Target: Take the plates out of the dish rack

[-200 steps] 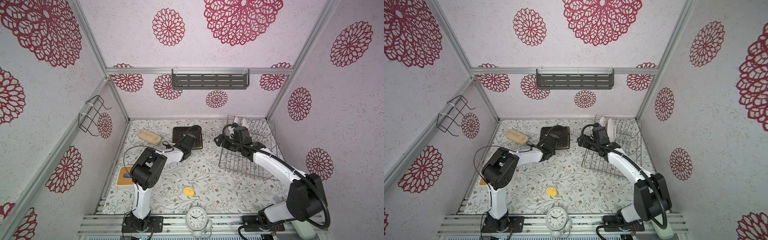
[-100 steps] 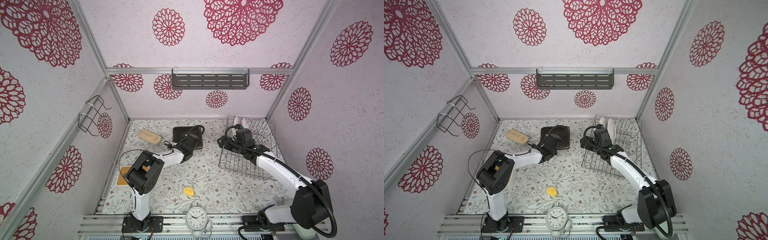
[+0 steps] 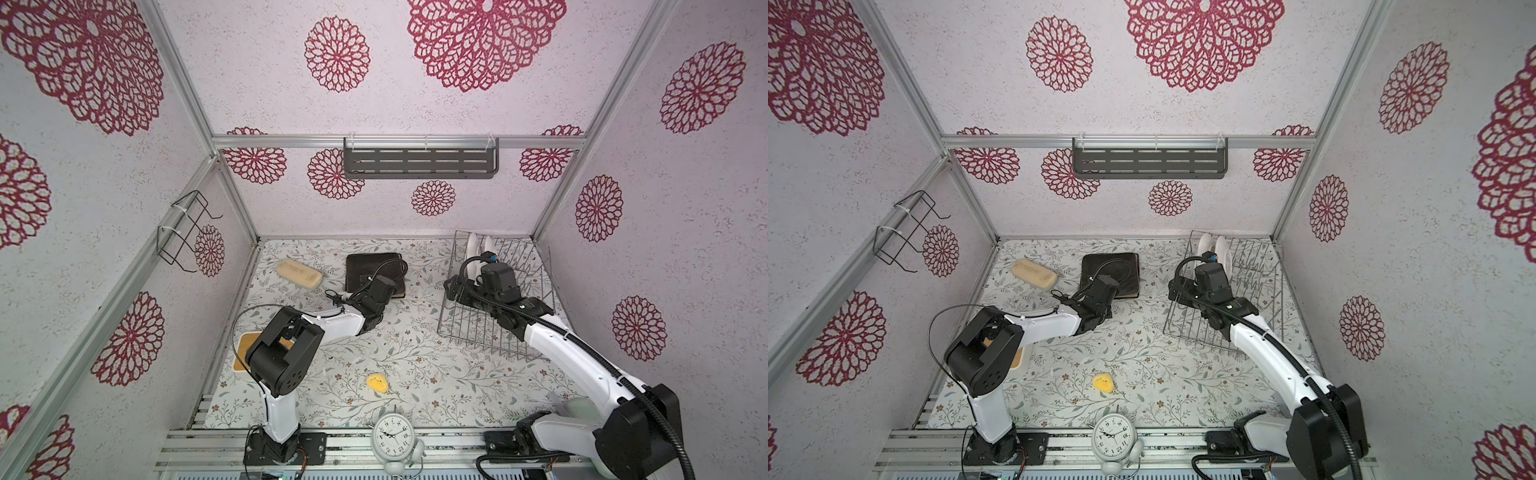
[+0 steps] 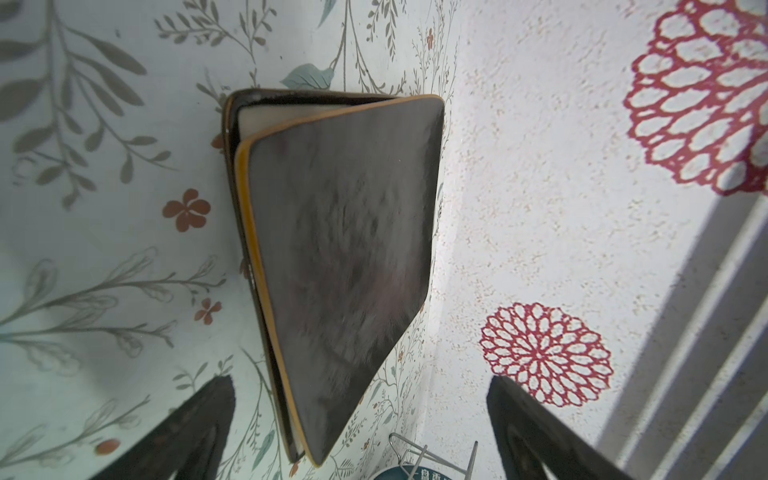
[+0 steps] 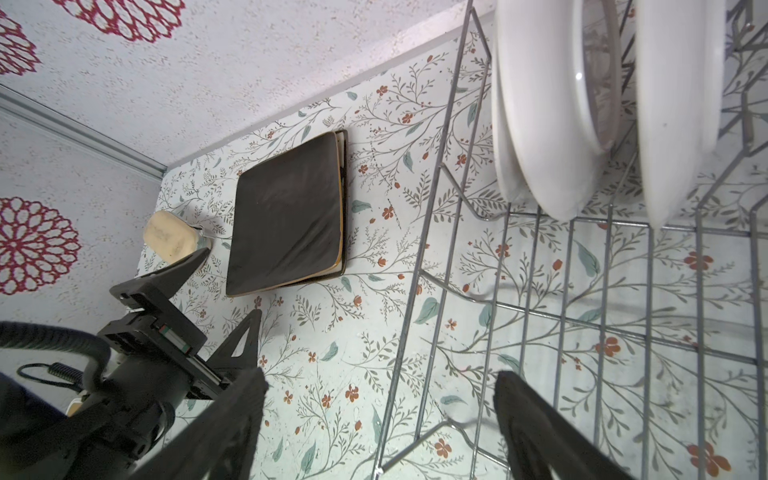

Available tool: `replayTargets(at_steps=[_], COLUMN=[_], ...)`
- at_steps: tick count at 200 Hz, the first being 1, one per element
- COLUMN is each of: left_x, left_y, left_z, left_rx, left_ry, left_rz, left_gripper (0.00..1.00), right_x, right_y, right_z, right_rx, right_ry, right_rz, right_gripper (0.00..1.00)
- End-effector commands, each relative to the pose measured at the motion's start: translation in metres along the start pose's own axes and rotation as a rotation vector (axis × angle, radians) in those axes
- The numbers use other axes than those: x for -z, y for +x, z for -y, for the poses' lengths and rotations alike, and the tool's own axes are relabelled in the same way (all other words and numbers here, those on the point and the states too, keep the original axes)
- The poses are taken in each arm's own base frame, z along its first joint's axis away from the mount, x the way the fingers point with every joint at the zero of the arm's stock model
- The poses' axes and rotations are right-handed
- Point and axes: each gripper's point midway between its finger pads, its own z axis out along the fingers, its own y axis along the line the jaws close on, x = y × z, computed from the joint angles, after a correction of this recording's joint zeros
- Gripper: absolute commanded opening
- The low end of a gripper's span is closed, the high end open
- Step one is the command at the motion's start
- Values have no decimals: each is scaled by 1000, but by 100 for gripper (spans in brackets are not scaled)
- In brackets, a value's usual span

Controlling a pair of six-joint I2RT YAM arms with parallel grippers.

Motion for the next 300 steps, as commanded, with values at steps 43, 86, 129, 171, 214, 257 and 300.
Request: replayTargets(at_steps=[43, 86, 129, 171, 214, 257, 300], left_x=[2, -7, -10, -13, -23, -22, -15], left_y=[-18, -31, -45, -56, -64, -65, -60], left_z=[-6, -15, -14, 1, 6, 11, 0], left_rx=[-71, -81, -91, -130, -140, -162, -150], left_ry=[-38, -121, -144, -160, -188, -221, -333], left_rz=[-8, -18, -3, 21, -8, -13, -25], left_gripper=[97, 97, 97, 97, 97, 97, 97], right_x=[19, 18, 12, 2, 6, 3, 0], right_y=[-17, -21, -20, -19, -25, -26, -24], right_z=[3, 0, 1, 0, 1, 2, 4], right_rx=[34, 40, 52, 53, 62, 61, 58], right_ry=[36, 30, 38, 40, 46, 47, 50], right_rz=[75, 82, 75, 60, 83, 77, 70], right_gripper=[90, 90, 90, 90, 91, 91, 91])
